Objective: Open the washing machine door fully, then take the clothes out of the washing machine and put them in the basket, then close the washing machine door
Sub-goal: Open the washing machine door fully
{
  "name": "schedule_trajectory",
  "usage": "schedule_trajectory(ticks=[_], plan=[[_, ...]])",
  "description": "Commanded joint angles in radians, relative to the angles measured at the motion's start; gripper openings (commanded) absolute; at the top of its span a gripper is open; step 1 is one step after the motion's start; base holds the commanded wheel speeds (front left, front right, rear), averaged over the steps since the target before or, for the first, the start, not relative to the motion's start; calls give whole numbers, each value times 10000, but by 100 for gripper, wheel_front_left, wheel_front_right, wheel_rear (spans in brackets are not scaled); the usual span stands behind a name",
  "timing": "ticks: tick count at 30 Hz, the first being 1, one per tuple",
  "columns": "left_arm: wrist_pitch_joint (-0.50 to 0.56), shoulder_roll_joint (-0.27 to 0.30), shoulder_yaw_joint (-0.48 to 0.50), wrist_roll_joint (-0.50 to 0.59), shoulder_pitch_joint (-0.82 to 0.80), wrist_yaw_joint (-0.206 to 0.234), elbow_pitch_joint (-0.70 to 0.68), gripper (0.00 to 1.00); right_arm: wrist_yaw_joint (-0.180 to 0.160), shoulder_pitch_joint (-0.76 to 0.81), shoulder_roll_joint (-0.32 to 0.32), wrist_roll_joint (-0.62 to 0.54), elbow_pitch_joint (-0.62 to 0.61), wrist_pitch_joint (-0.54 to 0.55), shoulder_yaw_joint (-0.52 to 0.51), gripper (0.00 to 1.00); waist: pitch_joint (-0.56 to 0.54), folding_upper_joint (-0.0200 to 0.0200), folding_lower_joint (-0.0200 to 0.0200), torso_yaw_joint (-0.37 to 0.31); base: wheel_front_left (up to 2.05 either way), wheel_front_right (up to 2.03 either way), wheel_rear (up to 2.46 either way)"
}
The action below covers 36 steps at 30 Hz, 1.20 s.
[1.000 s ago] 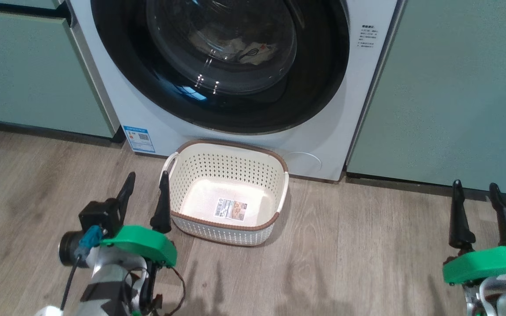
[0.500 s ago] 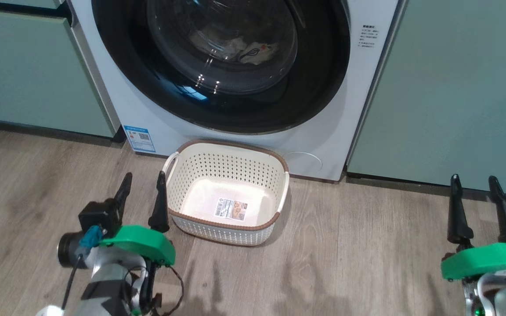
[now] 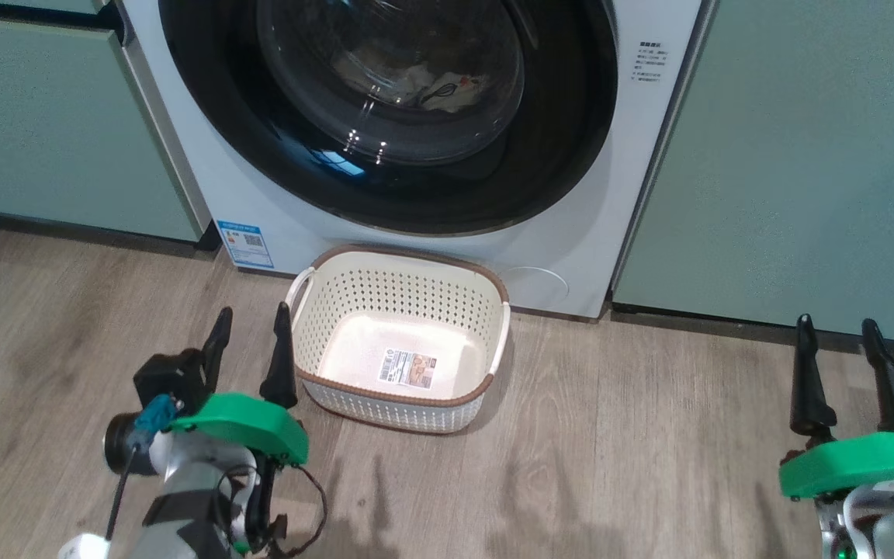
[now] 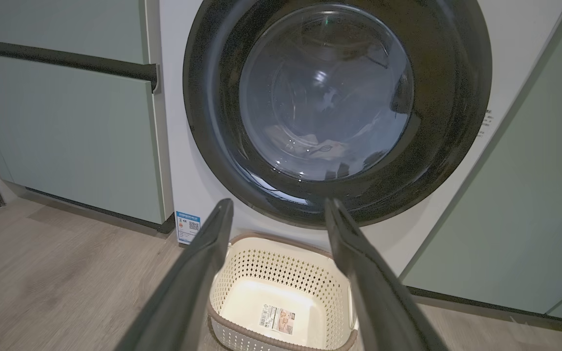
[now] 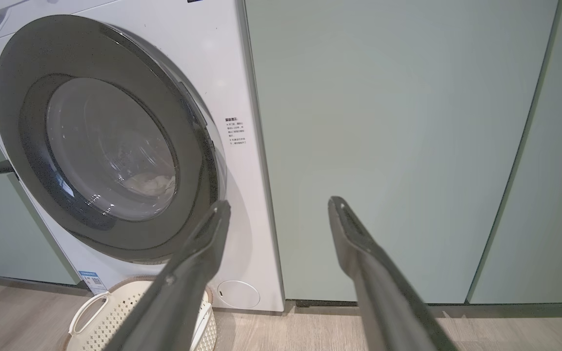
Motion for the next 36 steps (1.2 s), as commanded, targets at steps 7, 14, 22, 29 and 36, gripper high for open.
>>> schedule_trajectory(ticks=[7, 14, 22, 29, 36], plan=[[-63, 172, 422, -248, -586, 36, -348, 100, 35, -509, -204, -1, -274, -95, 327, 100, 44, 0, 0, 21, 0, 0, 0], [-63, 172, 391, -336, -593, 30, -328, 100, 35, -536, -204, 118, -171, -95, 453, 70, 85, 0, 0, 37, 0, 0, 0], [-63, 172, 344, -466, -594, 5, -354, 100, 35, -671, -204, 1729, 318, -95, 649, 0, 169, 0, 0, 102, 0, 0, 0], [-63, 172, 179, -603, -711, -18, -432, 100, 35, -1401, -204, 4168, 1255, -95, 712, 0, 601, 0, 0, 326, 0, 0, 0], [-63, 172, -109, -797, -945, 27, -518, 100, 35, -2716, -204, 7605, 2326, -95, 697, 0, 1291, 0, 0, 620, 0, 0, 0]])
